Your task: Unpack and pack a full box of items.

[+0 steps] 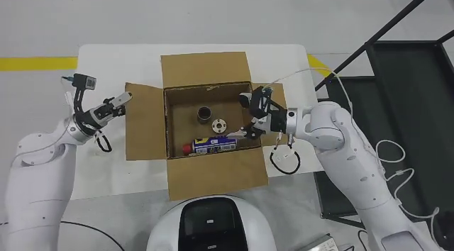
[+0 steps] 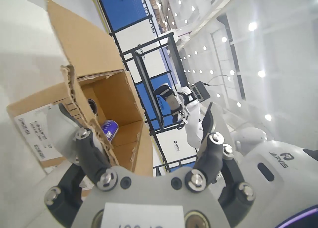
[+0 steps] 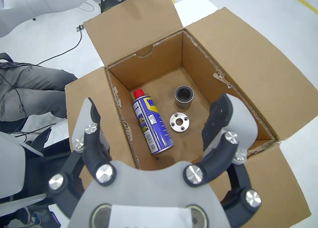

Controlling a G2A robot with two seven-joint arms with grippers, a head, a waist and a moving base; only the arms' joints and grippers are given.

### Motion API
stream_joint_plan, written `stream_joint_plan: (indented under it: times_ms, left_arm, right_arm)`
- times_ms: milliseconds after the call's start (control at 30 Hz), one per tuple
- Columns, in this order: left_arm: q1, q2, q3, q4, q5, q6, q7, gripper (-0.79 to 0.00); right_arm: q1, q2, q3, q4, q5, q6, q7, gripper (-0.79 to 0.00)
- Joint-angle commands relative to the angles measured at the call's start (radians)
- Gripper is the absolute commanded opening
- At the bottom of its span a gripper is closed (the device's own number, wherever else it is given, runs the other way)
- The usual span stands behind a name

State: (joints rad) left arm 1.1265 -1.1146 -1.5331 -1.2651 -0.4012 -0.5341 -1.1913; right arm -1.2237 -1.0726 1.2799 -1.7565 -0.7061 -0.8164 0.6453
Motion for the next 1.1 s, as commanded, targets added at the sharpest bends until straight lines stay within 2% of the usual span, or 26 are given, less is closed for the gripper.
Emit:
stream_joint_plan:
  times_ms: [0, 233, 433, 600, 800, 933, 1067]
  left_arm:
    - [-0.006, 0.001, 0.011, -0.013, 0.006, 0.007, -0.012, 0.0]
    - [-0.054, -0.006, 0.098, -0.023, 0.031, 0.031, -0.003, 0.0]
    - [-0.127, -0.028, 0.22, 0.042, 0.018, 0.033, 0.005, 0.0]
    - [-0.174, -0.043, 0.294, 0.098, 0.045, 0.013, 0.031, 0.0]
    - [-0.19, -0.046, 0.322, 0.12, 0.06, -0.012, 0.037, 0.0]
    - [-0.191, -0.043, 0.325, 0.136, 0.065, -0.027, 0.017, 0.0]
    - [-0.192, -0.04, 0.327, 0.145, 0.083, -0.037, 0.022, 0.0]
  right_arm:
    - [-0.012, 0.004, 0.02, 0.007, 0.019, 0.012, -0.009, 0.0]
    - [-0.111, 0.04, 0.209, 0.1, 0.27, 0.042, 0.054, 0.0]
    - [-0.167, 0.063, 0.335, 0.216, 0.395, 0.112, 0.099, 0.0]
    - [-0.124, 0.064, 0.297, 0.353, 0.487, 0.136, 0.136, 0.0]
    - [-0.026, 0.051, 0.197, 0.542, 0.534, 0.14, 0.164, 0.0]
    - [0.018, 0.042, 0.14, 0.623, 0.576, 0.087, 0.184, 0.0]
    - [0.022, 0.042, 0.127, 0.644, 0.666, -0.023, 0.207, 0.0]
